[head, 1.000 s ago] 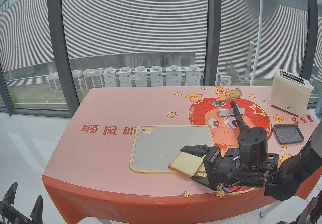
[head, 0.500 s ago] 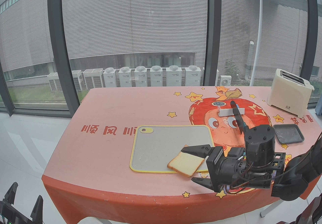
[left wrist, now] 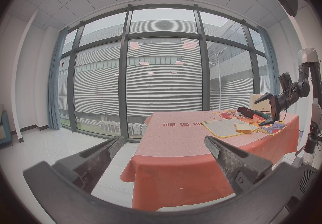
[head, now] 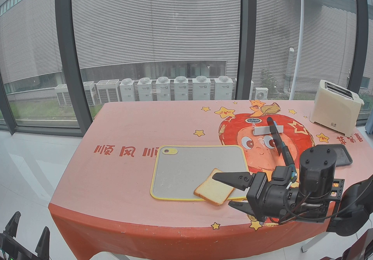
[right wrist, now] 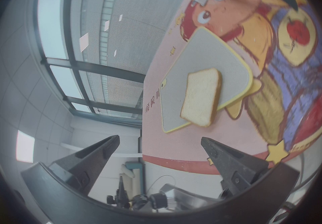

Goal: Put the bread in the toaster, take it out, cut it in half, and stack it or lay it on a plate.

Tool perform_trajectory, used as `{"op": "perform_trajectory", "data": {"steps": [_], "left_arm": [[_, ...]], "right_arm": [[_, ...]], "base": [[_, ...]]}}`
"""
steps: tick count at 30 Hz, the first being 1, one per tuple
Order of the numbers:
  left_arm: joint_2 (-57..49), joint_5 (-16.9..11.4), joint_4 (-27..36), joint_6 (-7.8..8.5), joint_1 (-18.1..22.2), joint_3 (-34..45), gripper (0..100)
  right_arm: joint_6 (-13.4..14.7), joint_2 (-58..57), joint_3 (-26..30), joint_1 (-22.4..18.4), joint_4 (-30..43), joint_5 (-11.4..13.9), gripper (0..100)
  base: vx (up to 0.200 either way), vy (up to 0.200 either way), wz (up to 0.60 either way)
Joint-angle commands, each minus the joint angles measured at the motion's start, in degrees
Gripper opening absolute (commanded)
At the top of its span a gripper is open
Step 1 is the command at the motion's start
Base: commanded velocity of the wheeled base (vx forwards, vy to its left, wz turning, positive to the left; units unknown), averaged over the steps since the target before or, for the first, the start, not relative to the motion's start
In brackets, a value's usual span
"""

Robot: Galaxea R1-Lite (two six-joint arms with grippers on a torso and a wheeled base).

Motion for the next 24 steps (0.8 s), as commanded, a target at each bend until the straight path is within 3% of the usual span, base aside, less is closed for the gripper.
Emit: {"op": "perform_trajectory", "data": {"steps": [1, 2, 7, 8, 9, 11, 13, 14, 15, 16, 17, 18, 20, 21, 22, 24], "left_arm": [[0.01, 0.01, 0.00, -0.04, 0.01, 1.01, 100], [0.01, 0.01, 0.00, -0.04, 0.01, 1.01, 100], [0.01, 0.01, 0.00, -0.04, 0.01, 1.01, 100], [0.01, 0.01, 0.00, -0.04, 0.01, 1.01, 100], [0.01, 0.01, 0.00, -0.04, 0.01, 1.01, 100], [0.01, 0.01, 0.00, -0.04, 0.01, 1.01, 100], [0.01, 0.01, 0.00, -0.04, 0.01, 1.01, 100], [0.09, 0.01, 0.00, -0.04, 0.01, 1.01, 100], [0.09, 0.01, 0.00, -0.04, 0.01, 1.01, 100], [0.01, 0.01, 0.00, -0.04, 0.01, 1.01, 100], [0.01, 0.01, 0.00, -0.04, 0.01, 1.01, 100], [0.01, 0.01, 0.00, -0.04, 0.01, 1.01, 100], [0.01, 0.01, 0.00, -0.04, 0.01, 1.01, 100], [0.01, 0.01, 0.00, -0.04, 0.01, 1.01, 100], [0.01, 0.01, 0.00, -0.04, 0.01, 1.01, 100], [0.01, 0.01, 0.00, -0.04, 0.01, 1.01, 100]], "right_arm": [[-5.54, -2.00, 0.71, 0.02, 0.15, -0.95, 0], [-11.08, -1.91, 0.71, 0.02, 0.15, -1.13, 0], [-27.34, -1.83, 0.62, -1.04, 0.41, -0.95, 0], [-28.04, -1.74, 0.53, -1.04, 0.41, -1.04, 0], [-31.29, -1.39, 0.79, -0.95, 0.41, -1.04, 0], [-34.72, -1.21, 1.15, -0.51, 0.50, -1.13, 0], [-36.12, -1.21, 1.23, -0.60, 0.50, -1.13, 0], [-41.49, -1.30, 1.41, -1.30, 0.67, -1.13, 0], [-41.49, -1.30, 1.41, -1.30, 0.67, -1.13, 0], [-49.31, -1.30, -0.35, -4.81, 2.34, -1.13, 0], [-54.41, -1.30, -2.19, -6.57, 3.84, -1.13, 0], [-57.04, -1.30, -2.90, -7.36, 4.72, -1.13, 0], [-66.10, -2.09, -2.81, -9.30, 6.48, -0.07, 0], [-66.53, -2.18, -2.72, -9.30, 6.48, -0.07, 0], [-70.84, -3.76, -0.96, -10.44, 6.56, 1.16, 0], [-70.93, -4.11, 0.79, -10.79, 6.56, 2.12, 0]], "base": [[0.000, 0.000, 0.00], [0.000, 0.000, 0.00], [0.000, 0.000, 0.00], [0.000, 0.000, 0.00], [0.000, 0.000, 0.00], [0.000, 0.000, 0.00], [0.000, 0.000, 0.00], [0.000, 0.000, 0.00], [0.000, 0.000, 0.00], [0.000, 0.000, 0.00], [0.000, 0.000, 0.00], [0.000, 0.000, 0.00], [0.000, 0.000, 0.00], [0.000, 0.000, 0.00], [0.000, 0.000, 0.00], [0.000, 0.000, 0.00]]}}
